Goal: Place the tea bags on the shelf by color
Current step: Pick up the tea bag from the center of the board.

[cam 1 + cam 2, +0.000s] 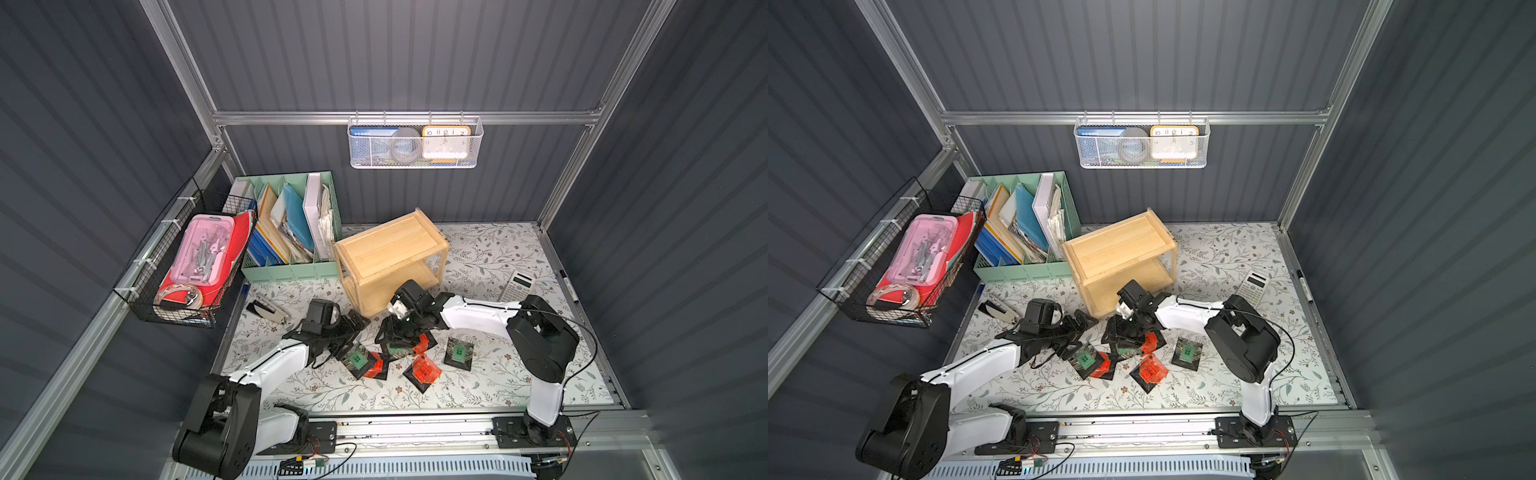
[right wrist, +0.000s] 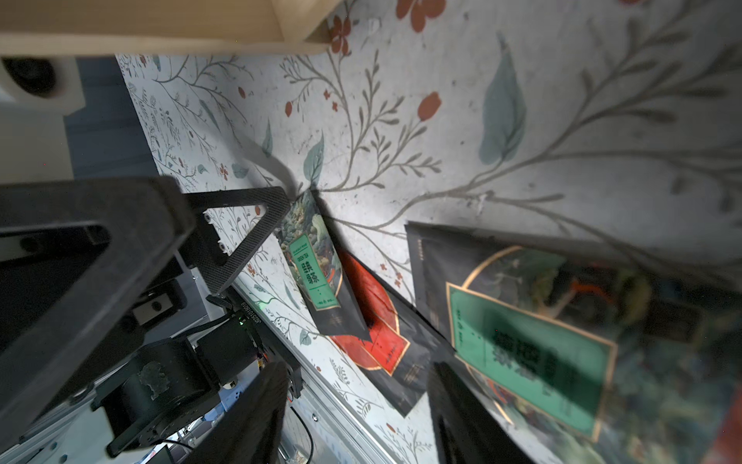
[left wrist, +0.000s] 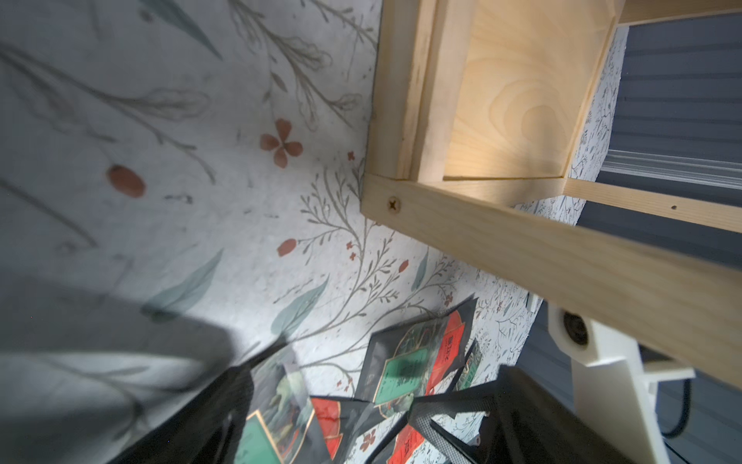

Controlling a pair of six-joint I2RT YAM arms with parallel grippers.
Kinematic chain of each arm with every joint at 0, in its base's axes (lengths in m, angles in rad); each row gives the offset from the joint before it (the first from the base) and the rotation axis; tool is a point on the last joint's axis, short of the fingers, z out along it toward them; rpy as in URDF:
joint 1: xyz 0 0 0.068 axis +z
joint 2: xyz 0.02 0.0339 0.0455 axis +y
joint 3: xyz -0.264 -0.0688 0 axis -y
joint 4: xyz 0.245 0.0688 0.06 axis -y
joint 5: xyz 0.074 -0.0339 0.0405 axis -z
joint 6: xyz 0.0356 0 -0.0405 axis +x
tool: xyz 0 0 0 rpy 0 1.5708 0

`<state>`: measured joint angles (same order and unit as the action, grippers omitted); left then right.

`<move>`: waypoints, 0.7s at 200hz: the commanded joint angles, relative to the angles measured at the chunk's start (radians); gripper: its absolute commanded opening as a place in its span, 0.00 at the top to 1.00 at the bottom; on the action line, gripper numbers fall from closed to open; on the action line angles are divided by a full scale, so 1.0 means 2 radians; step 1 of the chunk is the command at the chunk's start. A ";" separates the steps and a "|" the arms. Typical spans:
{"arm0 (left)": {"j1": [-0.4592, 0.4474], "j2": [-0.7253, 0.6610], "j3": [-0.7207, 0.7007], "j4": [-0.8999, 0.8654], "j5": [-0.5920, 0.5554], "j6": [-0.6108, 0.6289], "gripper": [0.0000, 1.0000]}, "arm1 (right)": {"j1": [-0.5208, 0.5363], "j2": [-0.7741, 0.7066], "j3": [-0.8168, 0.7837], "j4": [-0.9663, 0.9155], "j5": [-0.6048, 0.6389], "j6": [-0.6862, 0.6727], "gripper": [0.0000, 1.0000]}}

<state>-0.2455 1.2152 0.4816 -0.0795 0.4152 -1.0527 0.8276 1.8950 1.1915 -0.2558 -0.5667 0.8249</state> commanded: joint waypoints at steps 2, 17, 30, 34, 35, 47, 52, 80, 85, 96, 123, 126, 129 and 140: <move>-0.002 -0.031 0.013 -0.060 -0.038 0.004 0.00 | 0.008 0.002 0.001 0.008 -0.008 0.016 0.39; -0.002 -0.045 0.009 -0.074 -0.042 0.001 0.00 | 0.013 0.001 -0.005 0.016 -0.009 0.025 0.40; -0.002 -0.057 0.003 -0.082 -0.043 -0.001 0.00 | 0.017 0.000 -0.010 0.023 -0.010 0.035 0.40; -0.002 -0.061 0.001 -0.085 -0.044 -0.003 0.00 | 0.018 0.000 -0.012 0.025 -0.010 0.037 0.41; -0.002 -0.061 0.001 -0.085 -0.044 -0.003 0.00 | 0.019 0.000 -0.013 0.025 -0.010 0.038 0.41; -0.002 -0.070 -0.005 -0.090 -0.045 -0.006 0.00 | 0.023 0.000 -0.018 0.033 -0.011 0.046 0.41; -0.002 -0.073 -0.007 -0.092 -0.045 -0.007 0.00 | 0.024 -0.001 -0.019 0.034 -0.010 0.048 0.41; -0.002 -0.084 -0.019 -0.094 -0.041 -0.011 0.00 | 0.031 -0.001 -0.030 0.045 -0.010 0.063 0.42; -0.002 -0.084 -0.022 -0.094 -0.041 -0.011 0.00 | 0.032 -0.001 -0.032 0.049 -0.010 0.067 0.42; -0.002 -0.084 -0.025 -0.093 -0.039 -0.013 0.00 | 0.035 -0.002 -0.036 0.055 -0.010 0.071 0.42; -0.002 -0.087 -0.031 -0.095 -0.033 -0.015 0.00 | 0.042 0.000 -0.039 0.058 -0.010 0.076 0.43; -0.002 -0.088 -0.031 -0.094 -0.032 -0.015 0.00 | 0.042 0.000 -0.040 0.058 -0.011 0.077 0.43; -0.002 -0.088 -0.031 -0.095 -0.031 -0.015 0.00 | 0.043 0.001 -0.040 0.059 -0.011 0.077 0.43; -0.002 -0.091 -0.033 -0.099 -0.029 -0.017 0.00 | 0.044 0.002 -0.041 0.062 -0.012 0.080 0.43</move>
<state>-0.2455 1.0550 0.4294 -0.2420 0.3435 -1.0714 0.9043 1.8950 1.1229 -0.1539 -0.5808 0.9615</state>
